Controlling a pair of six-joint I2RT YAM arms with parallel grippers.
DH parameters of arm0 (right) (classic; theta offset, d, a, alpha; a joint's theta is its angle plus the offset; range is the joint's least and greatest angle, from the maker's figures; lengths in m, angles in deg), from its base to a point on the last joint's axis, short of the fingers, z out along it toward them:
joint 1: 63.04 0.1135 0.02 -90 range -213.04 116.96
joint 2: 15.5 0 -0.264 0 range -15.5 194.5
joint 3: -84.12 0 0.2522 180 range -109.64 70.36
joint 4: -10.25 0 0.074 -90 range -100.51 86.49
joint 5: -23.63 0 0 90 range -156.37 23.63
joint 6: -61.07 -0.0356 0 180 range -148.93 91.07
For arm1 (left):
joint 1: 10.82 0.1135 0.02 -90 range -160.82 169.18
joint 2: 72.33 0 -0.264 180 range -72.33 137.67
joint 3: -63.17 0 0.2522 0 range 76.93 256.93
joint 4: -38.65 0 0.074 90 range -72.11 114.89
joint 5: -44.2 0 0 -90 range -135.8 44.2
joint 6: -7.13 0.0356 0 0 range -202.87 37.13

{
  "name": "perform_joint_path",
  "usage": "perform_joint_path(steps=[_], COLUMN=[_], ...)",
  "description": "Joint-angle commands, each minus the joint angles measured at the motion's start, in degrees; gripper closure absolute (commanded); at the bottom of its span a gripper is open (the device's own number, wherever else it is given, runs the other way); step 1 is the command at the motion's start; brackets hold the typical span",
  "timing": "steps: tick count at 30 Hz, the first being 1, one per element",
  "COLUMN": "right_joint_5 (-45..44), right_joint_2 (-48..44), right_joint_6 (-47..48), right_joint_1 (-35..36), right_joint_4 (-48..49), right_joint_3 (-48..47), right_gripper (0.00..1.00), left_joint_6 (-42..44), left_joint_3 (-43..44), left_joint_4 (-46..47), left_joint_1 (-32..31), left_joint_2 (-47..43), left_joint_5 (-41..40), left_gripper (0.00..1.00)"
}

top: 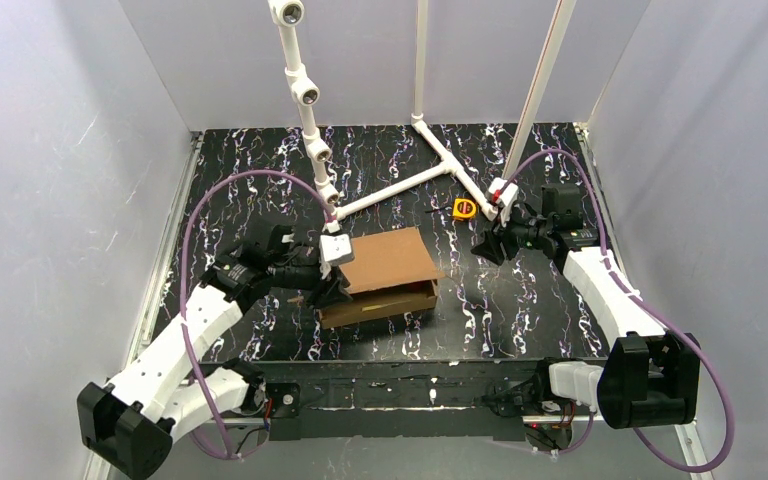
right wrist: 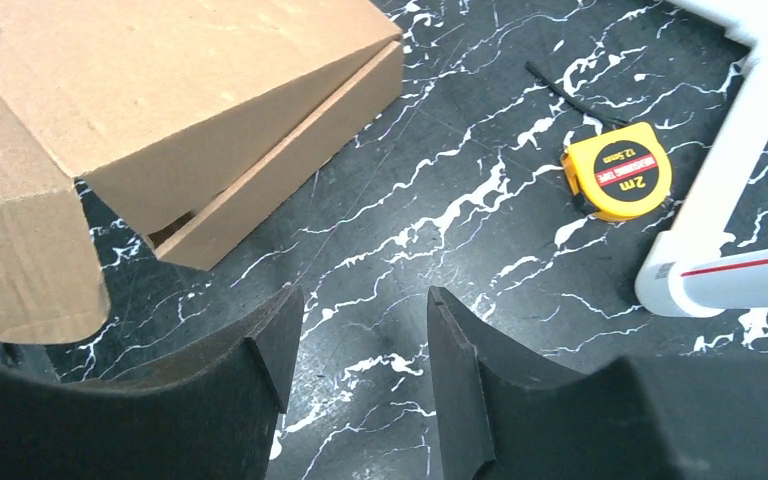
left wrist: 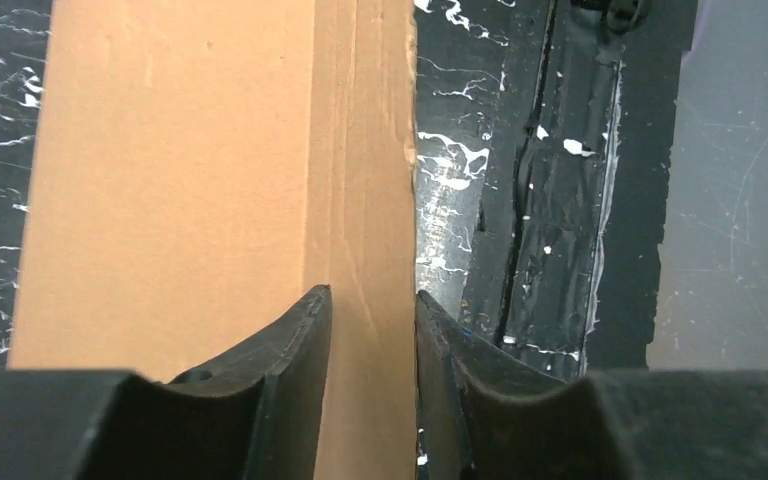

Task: Fold the paper box

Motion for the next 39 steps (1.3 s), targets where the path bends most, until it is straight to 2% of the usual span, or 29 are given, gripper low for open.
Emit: perform_joint_path(steps=[1,4,10,12,16,22,28,32,37,39], right_joint_5=[2.9,4.0,10.2,11.3,7.0,1.1,-2.4,-5.7,-12.0,-13.0], right_joint_2=[-0.5,-0.6,-0.6,-0.4,0.5,3.7,8.6,13.2,17.5,18.9], right_joint_6=[1.3,2.3,5.5,3.7,-3.2,-8.8,-7.8,-4.6,-3.9,-3.9], right_joint_1=[-0.1,-0.1,0.0,0.7,4.5,13.4,19.8,23.3,24.0,24.1], right_joint_4=[-2.0,-3.1,-5.5,-3.2,1.9,3.8,3.4,0.5,-2.0,-2.3], right_joint_3=[-2.4,-2.3,-2.8,-2.7,-4.6,-9.7,-7.1,-5.2,-6.0,-6.5], right_gripper=[0.42,0.43,0.42,0.43,0.49,0.65,0.76,0.82,0.86,0.86], left_joint_6=[-1.0,-2.7,-7.1,-8.9,-13.5,-21.9,-33.7,-40.4,-50.6,-53.7], left_joint_3=[-0.1,1.3,6.8,7.8,8.9,8.5,3.9,-0.9,-7.2,-9.1], left_joint_4=[-2.0,-3.7,-7.6,-8.1,-9.1,-8.8,-3.6,-0.3,1.2,1.8], left_joint_1=[-1.4,-1.5,-1.6,-1.6,-1.6,-1.5,-1.4,-1.2,-0.3,0.0], left_joint_2=[2.2,4.0,6.3,6.4,7.0,9.0,6.6,1.8,-2.2,-2.3], left_joint_5=[-2.0,-3.2,-5.7,-5.1,-2.6,-6.6,-12.6,-21.0,-35.4,-38.6], left_gripper=[0.58,0.46,0.33,0.29,0.26,0.33,0.4,0.47,0.48,0.48])
